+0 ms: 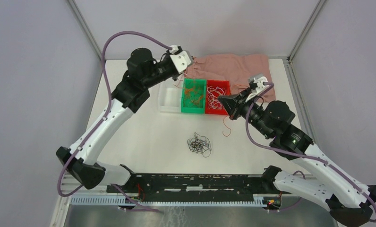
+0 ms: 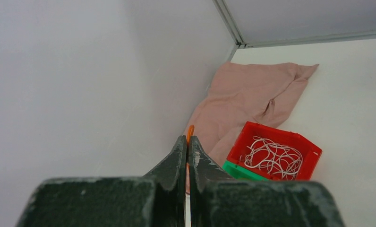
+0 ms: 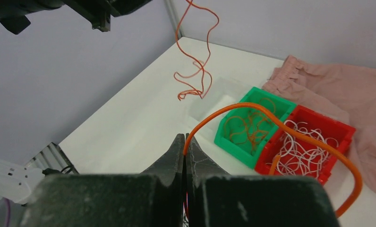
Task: Untangle the cables
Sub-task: Place the cable in the bin.
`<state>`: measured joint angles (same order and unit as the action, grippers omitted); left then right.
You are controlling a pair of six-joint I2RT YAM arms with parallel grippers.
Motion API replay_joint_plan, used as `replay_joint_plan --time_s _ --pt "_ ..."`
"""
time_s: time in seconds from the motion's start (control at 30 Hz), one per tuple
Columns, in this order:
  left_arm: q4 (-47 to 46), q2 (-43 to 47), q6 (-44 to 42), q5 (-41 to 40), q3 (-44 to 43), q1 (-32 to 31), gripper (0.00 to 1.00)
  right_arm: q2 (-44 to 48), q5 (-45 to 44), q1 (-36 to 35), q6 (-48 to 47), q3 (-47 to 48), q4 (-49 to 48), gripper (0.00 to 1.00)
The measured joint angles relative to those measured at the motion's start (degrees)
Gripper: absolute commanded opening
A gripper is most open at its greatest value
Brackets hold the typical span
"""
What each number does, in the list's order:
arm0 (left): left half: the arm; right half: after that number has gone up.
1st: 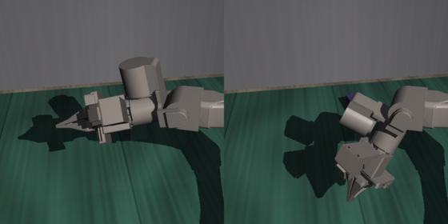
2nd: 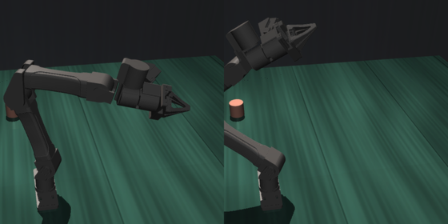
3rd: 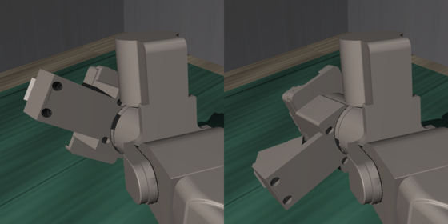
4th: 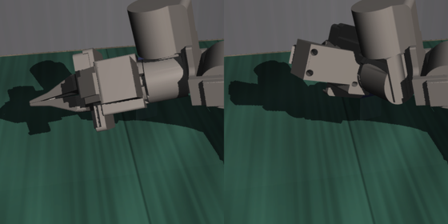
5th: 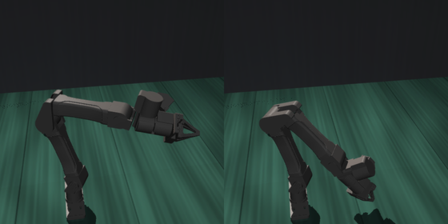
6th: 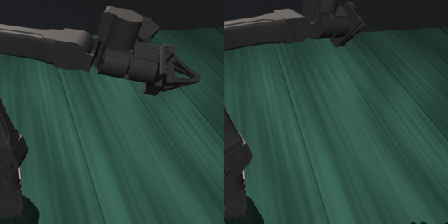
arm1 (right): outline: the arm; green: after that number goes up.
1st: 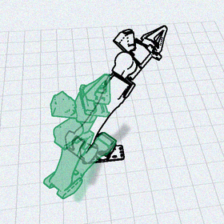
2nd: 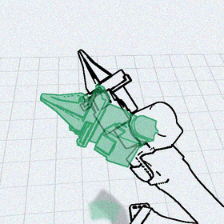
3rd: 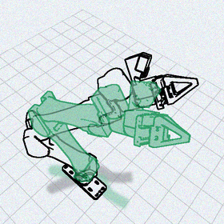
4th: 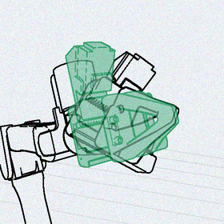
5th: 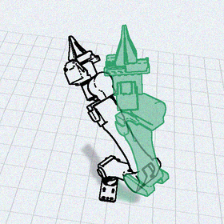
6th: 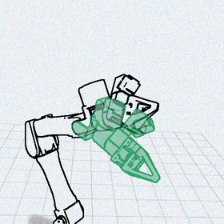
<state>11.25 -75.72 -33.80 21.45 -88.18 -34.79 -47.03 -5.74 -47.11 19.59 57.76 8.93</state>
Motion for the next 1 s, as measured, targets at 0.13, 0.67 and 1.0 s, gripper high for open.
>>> replay_joint_plan --time_s 0.13,0.67,1.0 --pt "-1.75 -5.38 0.17 -0.22 0.00 0.00 0.03 1.70 -3.72 0.02 -1.51 -0.13 1.46 0.01" --pt "-7.13 -19.43 7.08 1.79 0.59 3.58 0.03 5.84 -12.44 0.20 -5.62 -0.79 5.53 0.01" --pt "-8.39 -23.10 12.83 5.70 2.89 5.95 0.03 5.79 -13.88 0.42 -6.43 -1.11 6.40 0.01"
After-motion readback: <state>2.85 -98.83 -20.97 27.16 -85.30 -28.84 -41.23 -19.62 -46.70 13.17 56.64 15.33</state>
